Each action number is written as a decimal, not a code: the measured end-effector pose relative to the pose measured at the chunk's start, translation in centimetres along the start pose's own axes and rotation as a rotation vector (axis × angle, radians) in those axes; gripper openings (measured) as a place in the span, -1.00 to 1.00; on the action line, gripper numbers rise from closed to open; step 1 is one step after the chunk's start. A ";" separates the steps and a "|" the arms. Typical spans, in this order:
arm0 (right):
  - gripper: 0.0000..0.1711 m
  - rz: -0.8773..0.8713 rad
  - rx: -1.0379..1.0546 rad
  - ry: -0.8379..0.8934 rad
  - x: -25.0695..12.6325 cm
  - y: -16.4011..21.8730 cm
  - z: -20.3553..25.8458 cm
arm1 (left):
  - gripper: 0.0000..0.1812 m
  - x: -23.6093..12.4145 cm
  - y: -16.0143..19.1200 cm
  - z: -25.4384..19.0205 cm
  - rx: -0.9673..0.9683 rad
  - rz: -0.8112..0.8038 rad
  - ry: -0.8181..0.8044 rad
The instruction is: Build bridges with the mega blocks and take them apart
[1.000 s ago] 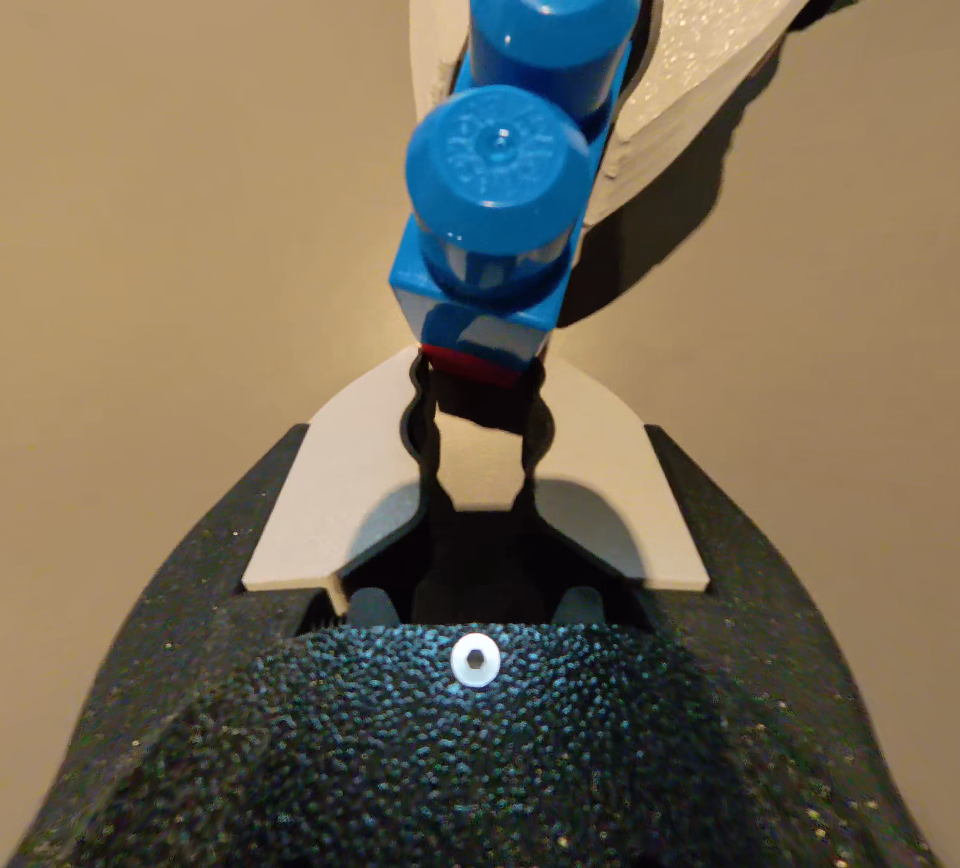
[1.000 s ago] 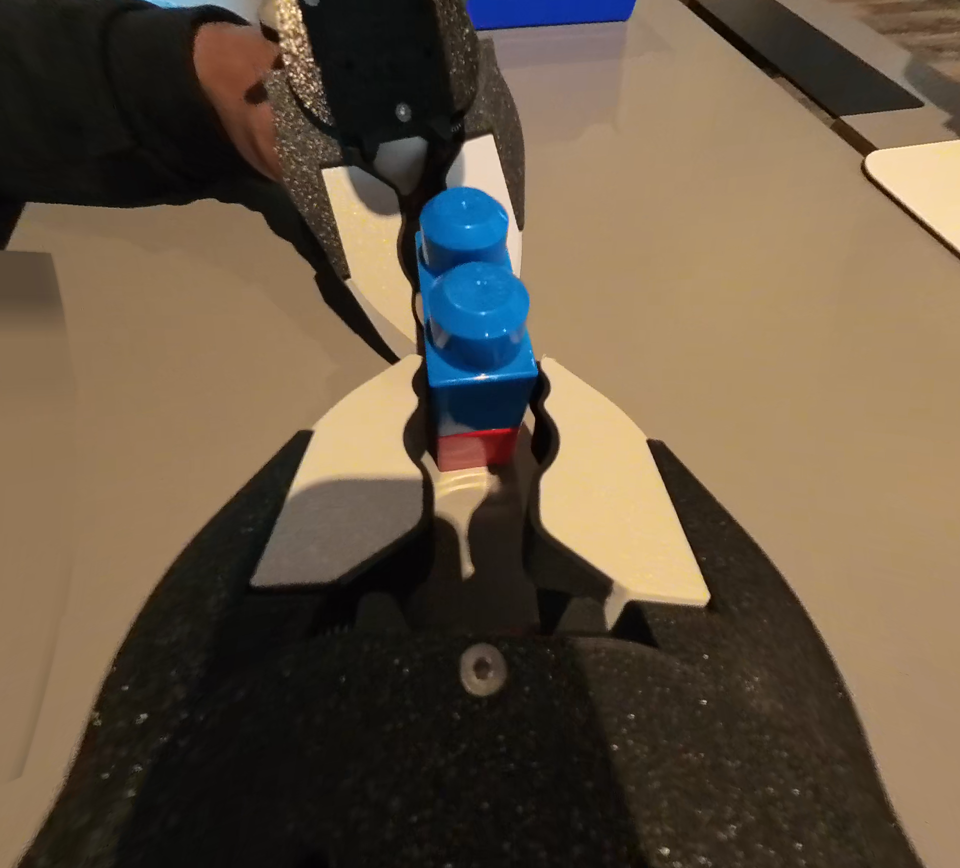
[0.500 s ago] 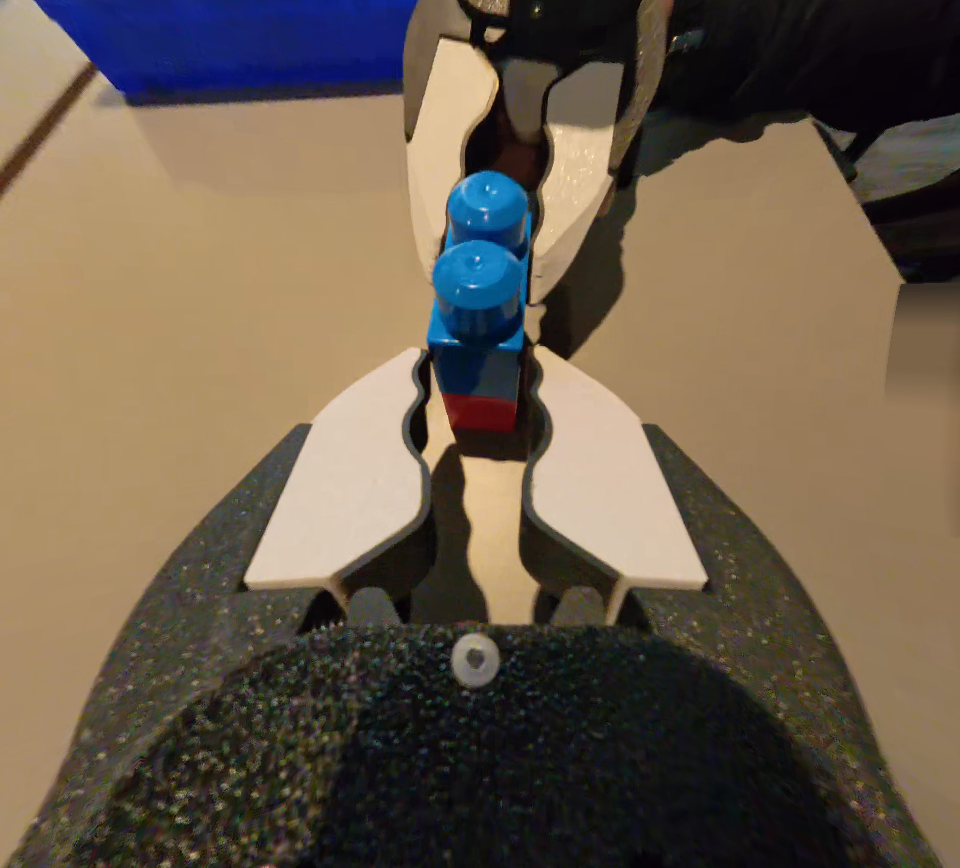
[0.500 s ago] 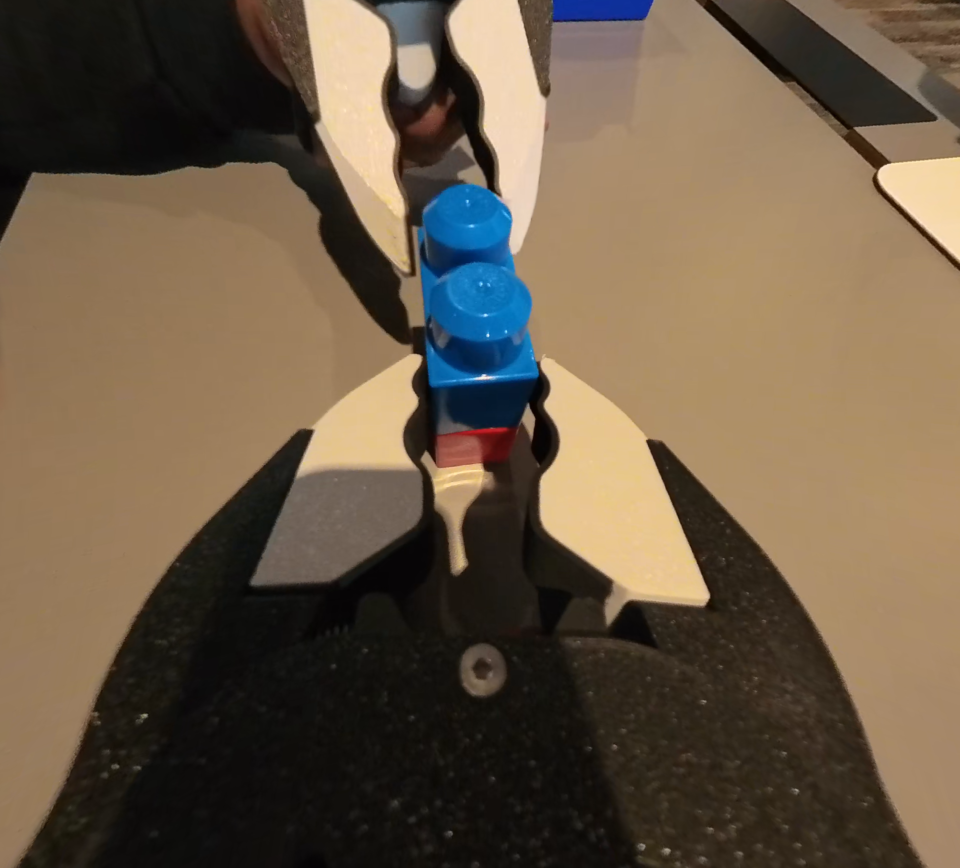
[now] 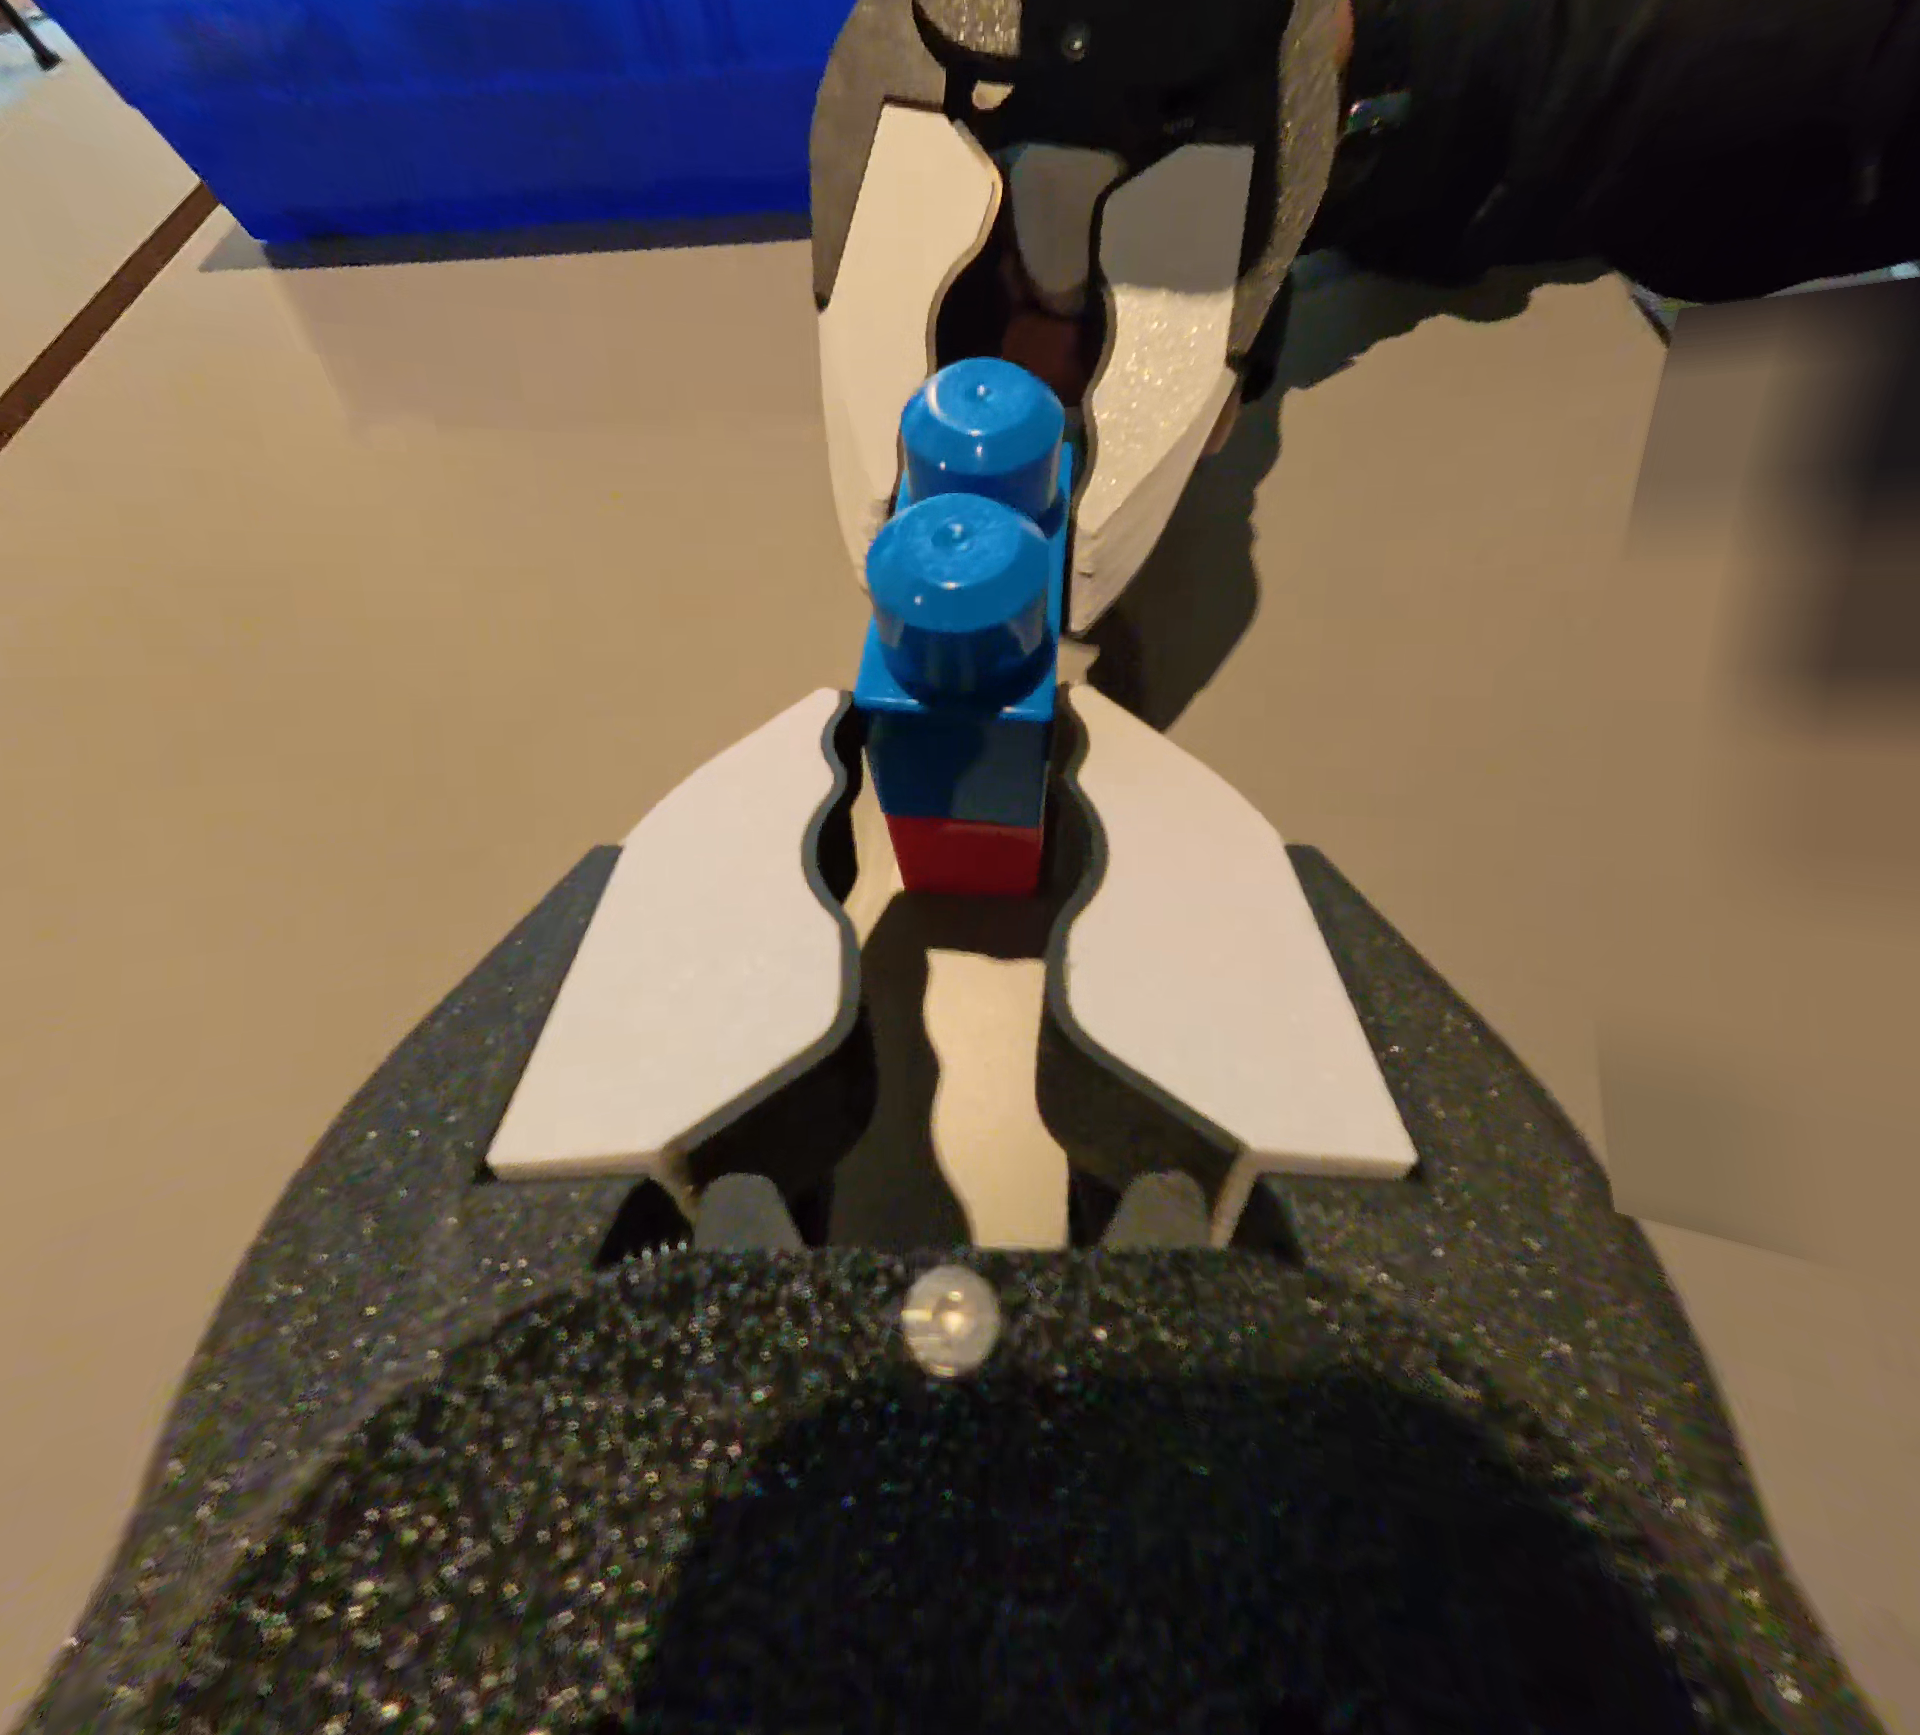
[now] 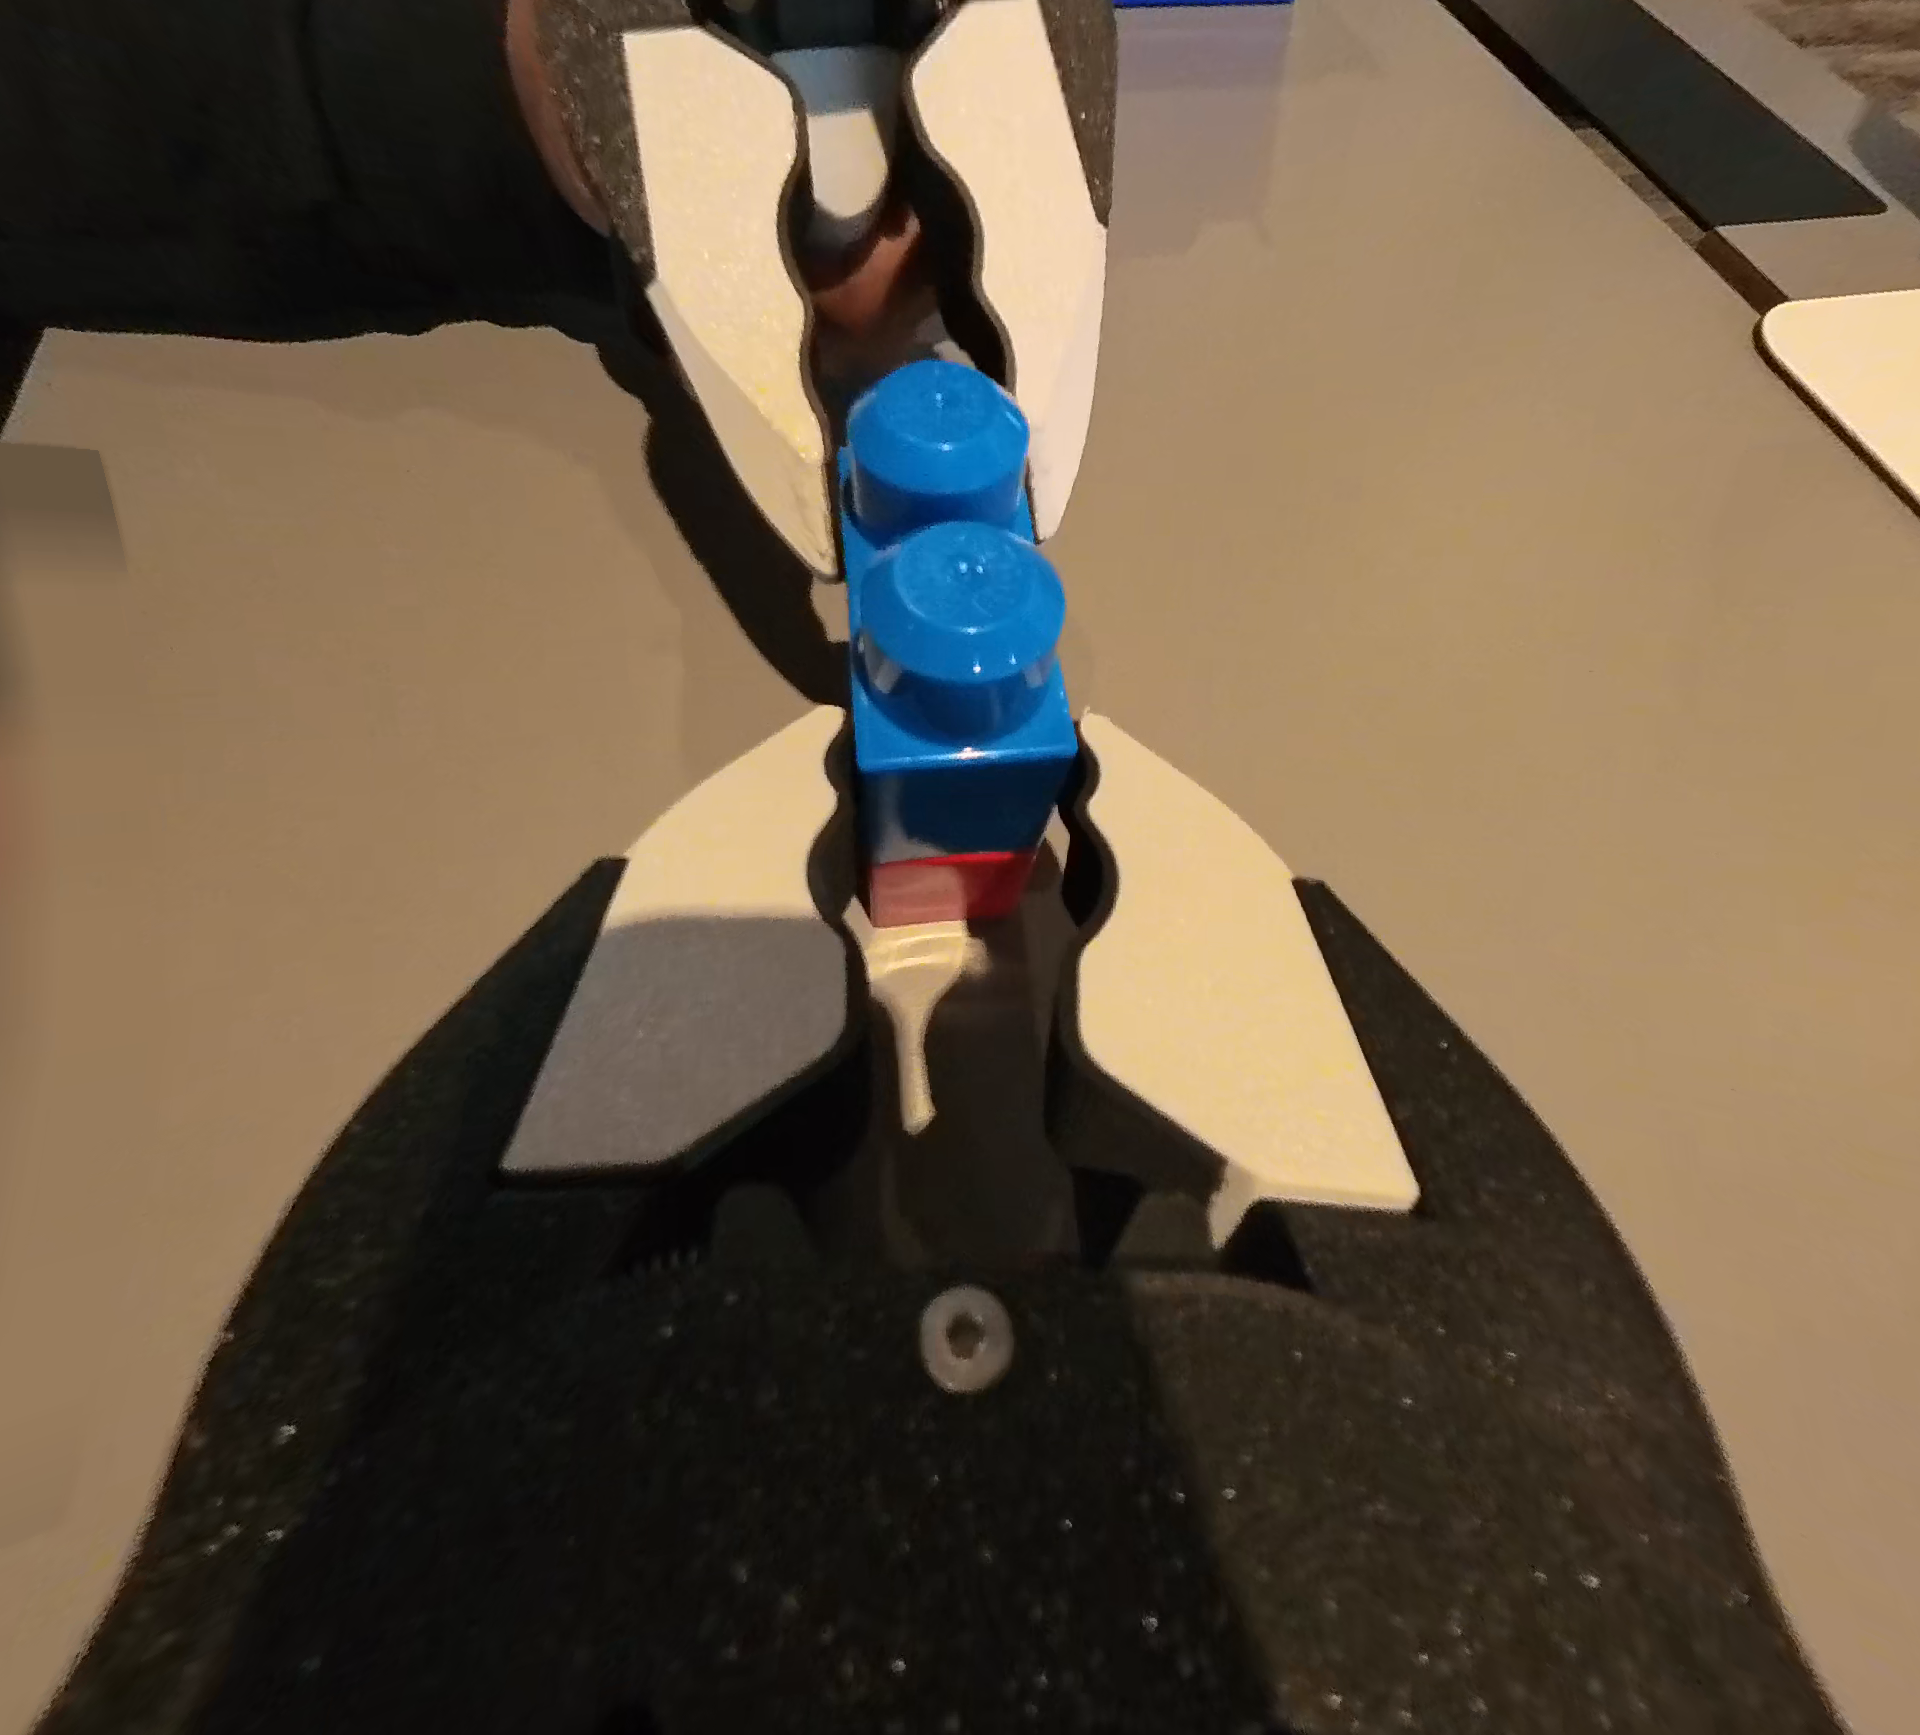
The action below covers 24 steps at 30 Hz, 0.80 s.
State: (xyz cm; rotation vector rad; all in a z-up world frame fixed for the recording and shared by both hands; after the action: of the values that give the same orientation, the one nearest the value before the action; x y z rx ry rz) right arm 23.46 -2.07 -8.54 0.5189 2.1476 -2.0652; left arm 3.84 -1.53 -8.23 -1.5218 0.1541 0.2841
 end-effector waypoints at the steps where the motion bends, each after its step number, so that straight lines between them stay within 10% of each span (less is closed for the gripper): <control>1: -0.56 0.001 0.005 0.001 0.0 0.0 -0.1 | -0.62 0.0 0.1 0.1 -0.003 -0.006 0.001; 24: -0.45 -0.003 -0.085 0.066 0.3 0.9 -0.1 | -0.62 0.0 0.1 0.0 -0.014 0.010 -0.040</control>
State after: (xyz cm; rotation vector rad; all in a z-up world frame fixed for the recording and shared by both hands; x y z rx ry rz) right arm 23.47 -1.96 -9.53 0.5808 2.2626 -1.9748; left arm 3.81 -1.54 -8.28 -1.5284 0.1284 0.3238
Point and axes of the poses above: each gripper's, where its closed fingertips meet, x out along the fingers, y out of its underside, z = x × y across the jaws, the point moved 10 cm from there along -x, back along the fingers, and after that the axes turned 11 degrees about -z, right-handed, at the moved point
